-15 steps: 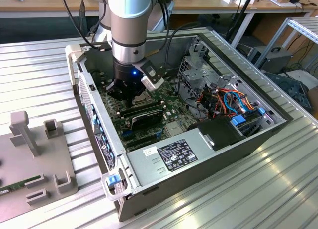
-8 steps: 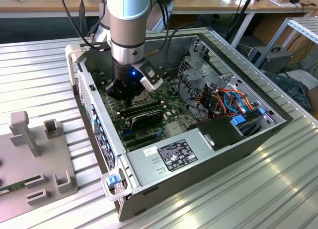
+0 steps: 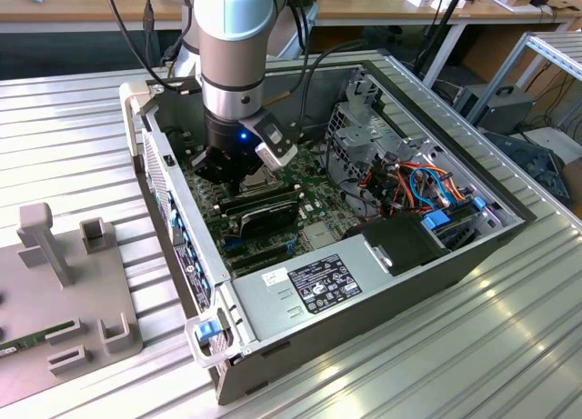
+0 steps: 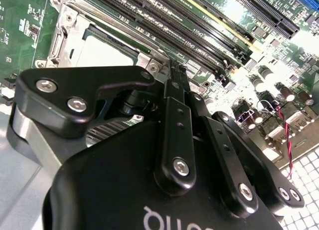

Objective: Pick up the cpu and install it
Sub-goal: 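Install the second cpu locking lever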

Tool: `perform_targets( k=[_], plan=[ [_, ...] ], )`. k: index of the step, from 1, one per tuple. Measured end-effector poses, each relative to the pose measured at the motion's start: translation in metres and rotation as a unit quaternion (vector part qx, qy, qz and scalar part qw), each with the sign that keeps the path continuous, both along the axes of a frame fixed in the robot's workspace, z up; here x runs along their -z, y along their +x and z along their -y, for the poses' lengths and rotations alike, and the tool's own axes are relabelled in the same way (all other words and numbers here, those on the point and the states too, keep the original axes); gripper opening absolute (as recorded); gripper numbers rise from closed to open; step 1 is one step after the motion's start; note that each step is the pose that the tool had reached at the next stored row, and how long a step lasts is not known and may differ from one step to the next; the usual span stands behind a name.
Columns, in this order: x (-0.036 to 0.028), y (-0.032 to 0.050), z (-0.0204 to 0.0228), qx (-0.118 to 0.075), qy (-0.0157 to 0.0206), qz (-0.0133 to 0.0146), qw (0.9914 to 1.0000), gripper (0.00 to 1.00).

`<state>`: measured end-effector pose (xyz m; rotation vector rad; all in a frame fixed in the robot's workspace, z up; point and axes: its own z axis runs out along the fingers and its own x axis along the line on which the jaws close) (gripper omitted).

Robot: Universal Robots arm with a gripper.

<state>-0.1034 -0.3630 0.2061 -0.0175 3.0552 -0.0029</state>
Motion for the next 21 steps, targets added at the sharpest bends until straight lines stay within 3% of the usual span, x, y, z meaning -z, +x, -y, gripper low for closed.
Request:
perform_targets(
  k=[16,17,21],
  plan=[
    [-0.0002,0.0,0.0004,0.0,0.0002,0.0,1.0,0.11],
    [-0.0024,0.0,0.0004,0.0,0.0,-0.0001,1.0,0.11],
    [-0.0224,0.0,-0.0003,0.0,-0.0006,0.0,1.0,0.11]
  ],
)
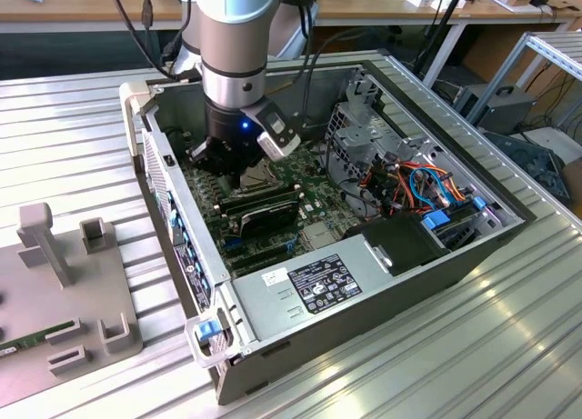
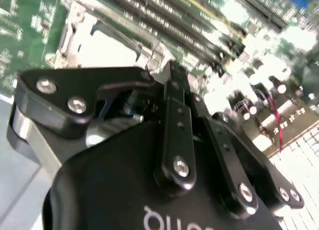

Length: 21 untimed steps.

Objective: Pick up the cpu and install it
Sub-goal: 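Install the second cpu locking lever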

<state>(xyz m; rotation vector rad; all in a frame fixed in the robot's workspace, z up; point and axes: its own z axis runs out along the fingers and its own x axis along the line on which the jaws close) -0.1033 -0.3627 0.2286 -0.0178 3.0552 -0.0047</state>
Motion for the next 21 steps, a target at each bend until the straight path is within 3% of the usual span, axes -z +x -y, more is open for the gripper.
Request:
perform_targets(
  k=[3,4,6,8,10,12,13,14,17,20,21],
  plan=[
    [-0.0127,0.0,0.0,0.0,-0.0001,0.0,1.0,0.11],
    [-0.0216,0.0,0.0,0.0,-0.0001,0.0,1.0,0.11],
    [-0.0295,-0.0001,0.0,0.0,-0.0001,0.0,1.0,0.11],
    [-0.0307,0.0001,-0.0001,0.0,0.0,0.0,1.0,0.11],
    [-0.0308,0.0063,0.0,0.0,0.0,-0.0044,0.99999,0.11],
    [-0.0308,0.0111,0.0002,0.0,0.0,-0.0101,0.99995,0.11],
    [-0.0307,0.0154,0.0002,0.0,0.0001,-0.0167,0.99986,0.11],
    [-0.0308,0.0179,0.0002,0.0,0.0,-0.0213,0.99977,0.11],
    [-0.0309,0.0238,0.0002,0.0,0.0001,-0.0321,0.99949,0.11],
    [-0.031,0.0322,0.0002,0.0,0.0,-0.0446,0.999,0.11],
    [-0.0311,0.0352,0.0002,0.0,0.0,-0.05,0.99875,0.11]
  ],
)
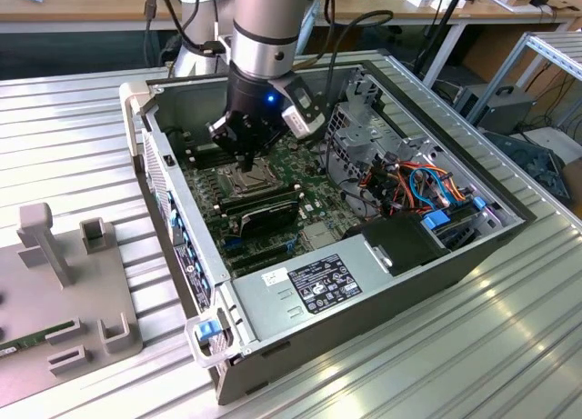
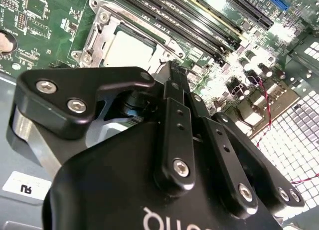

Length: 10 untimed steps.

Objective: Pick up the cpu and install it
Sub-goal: 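Install the second cpu locking lever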

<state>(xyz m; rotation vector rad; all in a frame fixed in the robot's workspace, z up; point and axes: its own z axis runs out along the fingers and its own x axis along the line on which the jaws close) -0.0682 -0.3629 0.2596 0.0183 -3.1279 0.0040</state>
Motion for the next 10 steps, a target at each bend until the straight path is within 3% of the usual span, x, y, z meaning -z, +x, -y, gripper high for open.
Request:
perform_targets(
  k=[1,2,5,8,10],
  plan=[
    [0.0,0.002,0.0,0.0,0.0,-0.004,0.99999,0.11],
    [-0.0001,0.0062,0.0,0.0,0.0,-0.0117,0.99993,0.11],
    [-0.0001,0.0147,0.0002,0.0,0.0001,-0.0244,0.9997,0.11],
    [-0.0002,0.0178,0.0026,0.0,0.0,-0.03,0.99955,0.11],
    [-0.0001,0.0178,0.0028,0.0,0.0,-0.0301,0.99955,0.11]
  ],
)
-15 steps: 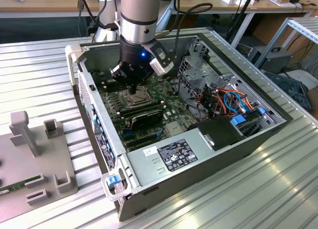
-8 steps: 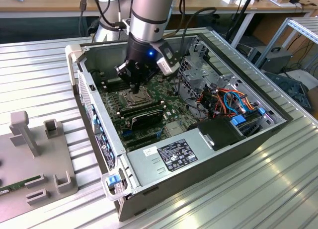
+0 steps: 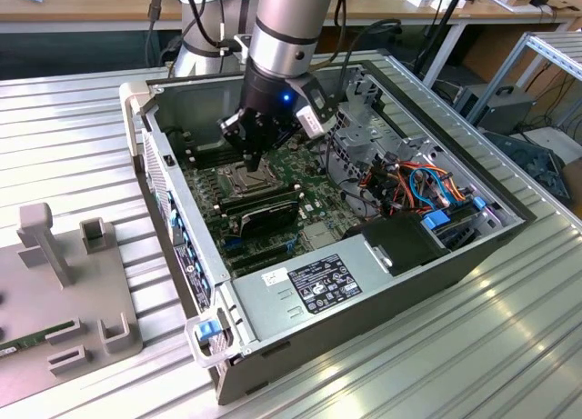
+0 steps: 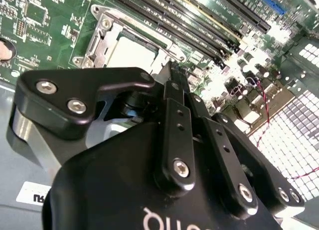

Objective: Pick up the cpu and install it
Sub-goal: 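Install the second cpu locking lever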

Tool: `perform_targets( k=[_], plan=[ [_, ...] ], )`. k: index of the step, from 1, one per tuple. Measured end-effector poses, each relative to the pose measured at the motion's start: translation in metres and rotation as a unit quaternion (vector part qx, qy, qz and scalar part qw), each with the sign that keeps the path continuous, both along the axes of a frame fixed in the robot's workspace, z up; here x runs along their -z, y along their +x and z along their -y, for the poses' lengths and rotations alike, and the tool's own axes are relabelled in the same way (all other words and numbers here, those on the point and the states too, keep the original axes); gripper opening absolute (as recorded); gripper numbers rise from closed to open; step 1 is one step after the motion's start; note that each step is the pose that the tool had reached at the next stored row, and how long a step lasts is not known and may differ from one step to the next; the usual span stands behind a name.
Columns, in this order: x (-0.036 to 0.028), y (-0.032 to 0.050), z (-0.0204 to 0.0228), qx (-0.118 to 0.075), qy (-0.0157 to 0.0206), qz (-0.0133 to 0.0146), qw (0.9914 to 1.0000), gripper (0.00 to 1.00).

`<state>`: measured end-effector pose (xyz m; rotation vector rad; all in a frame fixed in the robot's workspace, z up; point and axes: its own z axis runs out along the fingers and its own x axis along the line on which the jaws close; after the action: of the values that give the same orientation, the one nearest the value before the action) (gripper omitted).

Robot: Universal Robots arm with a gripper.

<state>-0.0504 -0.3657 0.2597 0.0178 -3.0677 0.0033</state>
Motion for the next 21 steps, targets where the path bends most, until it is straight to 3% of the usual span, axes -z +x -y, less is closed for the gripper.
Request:
perform_targets(
  k=[8,14,21],
  plan=[
    [0.0002,0.0,0.0102,0.0,0.0,0.0,1.0,0.11],
    [0.0137,-0.0043,0.0103,-0.001,0.0,0.0003,1.0,0.11],
    [0.0213,-0.0132,0.0103,-0.002,-0.0023,0.0003,0.99999,0.11]
  ],
)
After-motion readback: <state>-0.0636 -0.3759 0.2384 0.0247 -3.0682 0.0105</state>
